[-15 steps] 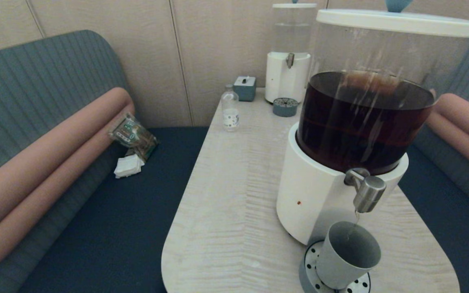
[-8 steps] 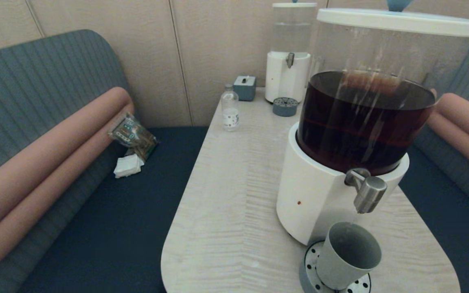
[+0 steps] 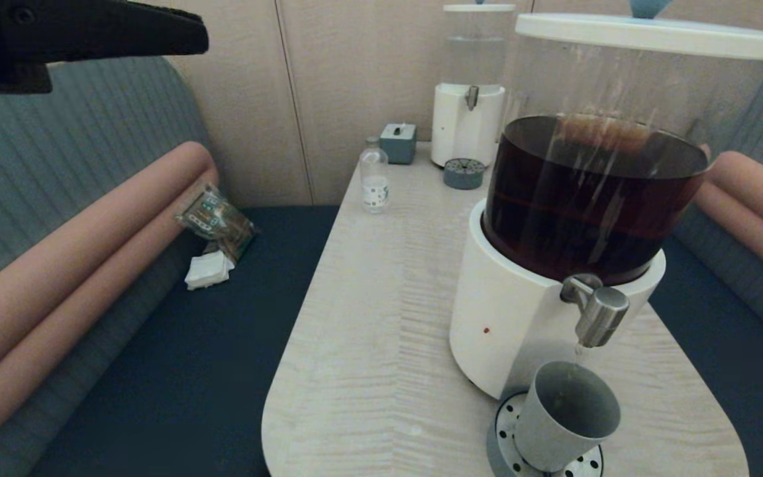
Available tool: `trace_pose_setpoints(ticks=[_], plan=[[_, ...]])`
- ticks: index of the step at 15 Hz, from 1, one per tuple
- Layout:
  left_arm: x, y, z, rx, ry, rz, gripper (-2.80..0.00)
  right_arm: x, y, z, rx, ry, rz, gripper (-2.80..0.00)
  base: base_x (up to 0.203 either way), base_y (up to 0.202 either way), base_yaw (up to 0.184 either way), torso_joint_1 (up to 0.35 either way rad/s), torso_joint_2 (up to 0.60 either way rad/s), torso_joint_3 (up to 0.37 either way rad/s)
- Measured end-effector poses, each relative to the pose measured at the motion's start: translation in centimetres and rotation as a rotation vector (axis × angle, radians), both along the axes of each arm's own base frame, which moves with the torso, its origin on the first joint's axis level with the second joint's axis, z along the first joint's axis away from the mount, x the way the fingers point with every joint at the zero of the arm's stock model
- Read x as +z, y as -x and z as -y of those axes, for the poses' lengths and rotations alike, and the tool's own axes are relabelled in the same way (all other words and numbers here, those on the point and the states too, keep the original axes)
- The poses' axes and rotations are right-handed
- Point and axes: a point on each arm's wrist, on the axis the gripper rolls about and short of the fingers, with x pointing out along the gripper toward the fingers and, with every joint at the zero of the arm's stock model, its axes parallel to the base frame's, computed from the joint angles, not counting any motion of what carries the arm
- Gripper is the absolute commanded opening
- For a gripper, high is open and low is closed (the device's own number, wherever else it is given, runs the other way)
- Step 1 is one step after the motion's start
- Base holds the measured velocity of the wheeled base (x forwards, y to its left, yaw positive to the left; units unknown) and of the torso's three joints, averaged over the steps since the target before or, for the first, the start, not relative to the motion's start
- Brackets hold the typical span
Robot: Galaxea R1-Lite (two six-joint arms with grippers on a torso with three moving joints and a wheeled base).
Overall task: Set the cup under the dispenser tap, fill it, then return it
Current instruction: Turn off the faucet
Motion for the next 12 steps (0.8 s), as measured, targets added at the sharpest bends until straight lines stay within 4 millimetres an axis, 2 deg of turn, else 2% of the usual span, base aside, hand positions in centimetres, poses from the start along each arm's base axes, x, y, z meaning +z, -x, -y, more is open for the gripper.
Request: trace_pose_setpoints(ticks=[4, 7, 9, 12], plan=[[0.2, -2.2, 1.7, 0.069, -0.202, 0.074, -2.80, 0.0, 0.0, 0.0, 0.000, 0.000, 0.000, -2.80, 0.000, 0.000, 0.000, 0.000, 0.00, 0.000], [-1.6, -3.1, 3.1, 0.081, -0.496, 0.166, -2.80, 0.0, 0.0, 0.0, 0.000, 0.000, 0.000, -2.80, 0.000, 0.000, 0.000, 0.000, 0.00, 0.000], [-2.6, -2.6, 5.3, 0.035, -0.647, 0.225, -2.80, 0.0, 0.0, 0.0, 0.000, 0.000, 0.000, -2.80, 0.000, 0.000, 0.000, 0.000, 0.00, 0.000], [-3.6, -2.0, 9.5, -0.020, -0.731, 0.272, -2.80, 0.0, 0.0, 0.0, 0.000, 0.000, 0.000, -2.80, 0.000, 0.000, 0.000, 0.000, 0.00, 0.000]])
